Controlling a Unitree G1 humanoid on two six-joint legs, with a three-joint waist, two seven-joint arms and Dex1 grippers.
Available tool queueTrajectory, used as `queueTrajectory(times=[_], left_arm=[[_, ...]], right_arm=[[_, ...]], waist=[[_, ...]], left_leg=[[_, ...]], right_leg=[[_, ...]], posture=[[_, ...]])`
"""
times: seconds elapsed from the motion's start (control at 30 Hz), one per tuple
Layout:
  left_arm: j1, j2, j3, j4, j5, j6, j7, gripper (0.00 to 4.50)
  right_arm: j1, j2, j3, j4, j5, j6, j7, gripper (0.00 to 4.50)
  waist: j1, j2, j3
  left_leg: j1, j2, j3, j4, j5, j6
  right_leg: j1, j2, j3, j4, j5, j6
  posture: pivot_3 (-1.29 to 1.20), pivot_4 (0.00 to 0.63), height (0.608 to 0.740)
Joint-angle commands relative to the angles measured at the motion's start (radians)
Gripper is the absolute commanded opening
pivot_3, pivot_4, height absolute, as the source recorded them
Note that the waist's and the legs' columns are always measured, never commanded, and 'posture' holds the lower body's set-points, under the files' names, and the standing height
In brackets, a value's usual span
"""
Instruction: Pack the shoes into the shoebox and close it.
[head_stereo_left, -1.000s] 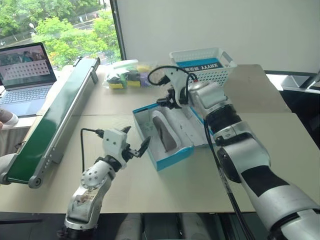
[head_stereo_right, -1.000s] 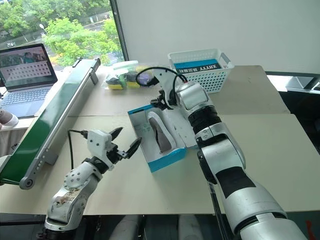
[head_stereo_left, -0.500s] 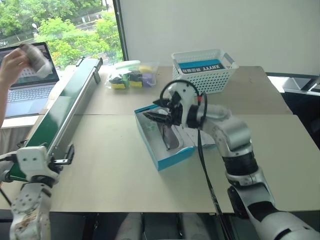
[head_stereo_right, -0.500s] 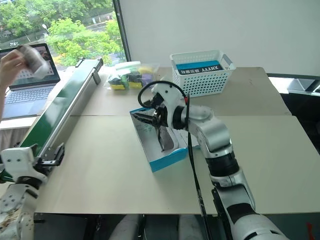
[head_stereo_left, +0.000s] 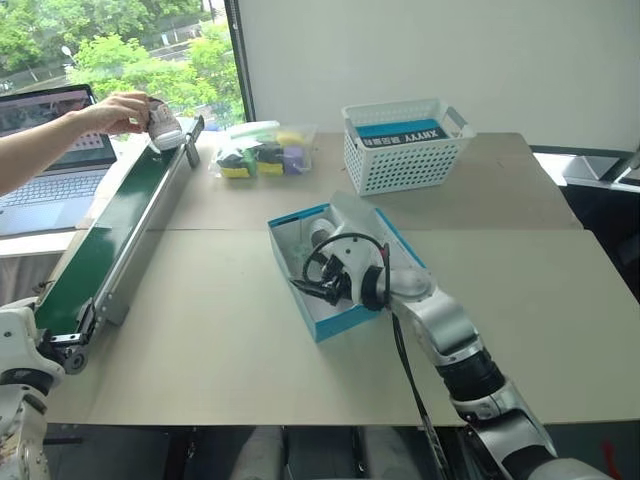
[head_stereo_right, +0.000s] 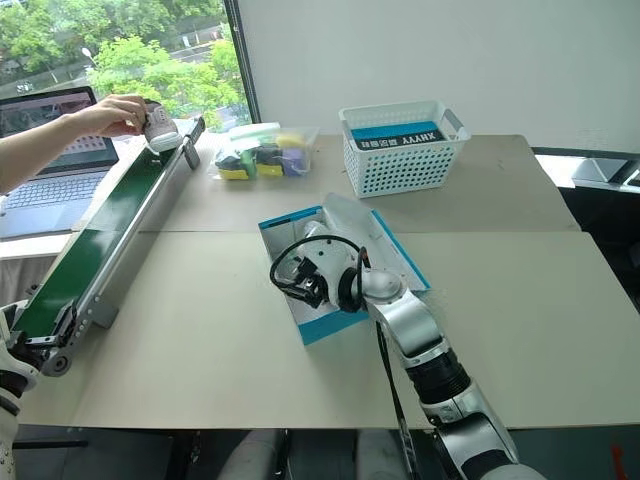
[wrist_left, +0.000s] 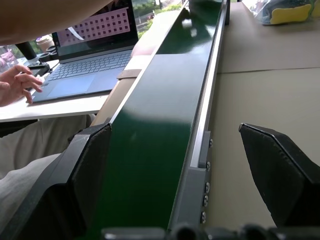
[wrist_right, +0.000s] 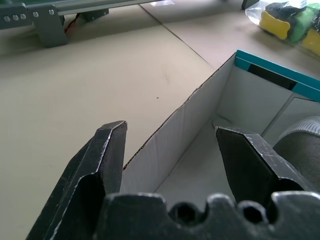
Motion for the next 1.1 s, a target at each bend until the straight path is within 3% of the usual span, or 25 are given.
queueTrajectory(times=[0.03, 0.4, 0.53, 0.57, 1.1], left_arm=[[-0.010, 0.039, 0.016, 0.003, 0.012, -0.028, -0.006, 4.36], [-0.031, 0.043, 0.023, 0.035, 0.022, -0.036, 0.012, 4.43], [-0.026, 0.027, 0.025, 0.025, 0.013, -0.036, 0.028, 4.50], [-0.023, 0.023, 0.025, 0.020, 0.012, -0.036, 0.031, 4.50], [-0.011, -0.008, 0.025, -0.009, -0.016, -0.018, 0.069, 4.50]], right_arm=[[-0.015, 0.022, -0.021, -0.019, -0.003, -0.042, -0.022, 3.39], [-0.028, 0.050, -0.034, 0.032, -0.052, -0.015, -0.107, 3.45], [-0.022, 0.060, -0.045, 0.041, -0.044, -0.016, -0.106, 4.42], [-0.022, 0.062, -0.047, 0.041, -0.043, -0.017, -0.106, 4.46], [-0.028, 0.072, -0.027, 0.047, -0.079, -0.027, -0.093, 4.46]], waist=[[0.000, 0.000, 0.000], [0.000, 0.000, 0.000], [-0.001, 0.000, 0.000], [-0.002, 0.000, 0.000], [-0.002, -0.001, 0.000]], left_leg=[[0.000, 0.000, 0.000, 0.000, 0.000, 0.000], [0.000, 0.000, 0.000, 0.000, 0.000, 0.000], [0.000, 0.000, 0.000, 0.000, 0.000, 0.000], [0.000, 0.000, 0.000, 0.000, 0.000, 0.000], [0.000, 0.000, 0.000, 0.000, 0.000, 0.000]], right_leg=[[0.000, 0.000, 0.000, 0.000, 0.000, 0.000], [0.000, 0.000, 0.000, 0.000, 0.001, -0.001], [0.000, 0.000, 0.000, 0.000, 0.001, -0.001], [0.000, 0.000, 0.000, 0.000, 0.001, -0.001], [0.000, 0.000, 0.000, 0.000, 0.001, -0.002]], posture=[[0.00, 0.150, 0.729], [0.00, 0.150, 0.729], [0.00, 0.150, 0.729], [0.00, 0.150, 0.729], [0.00, 0.150, 0.729]])
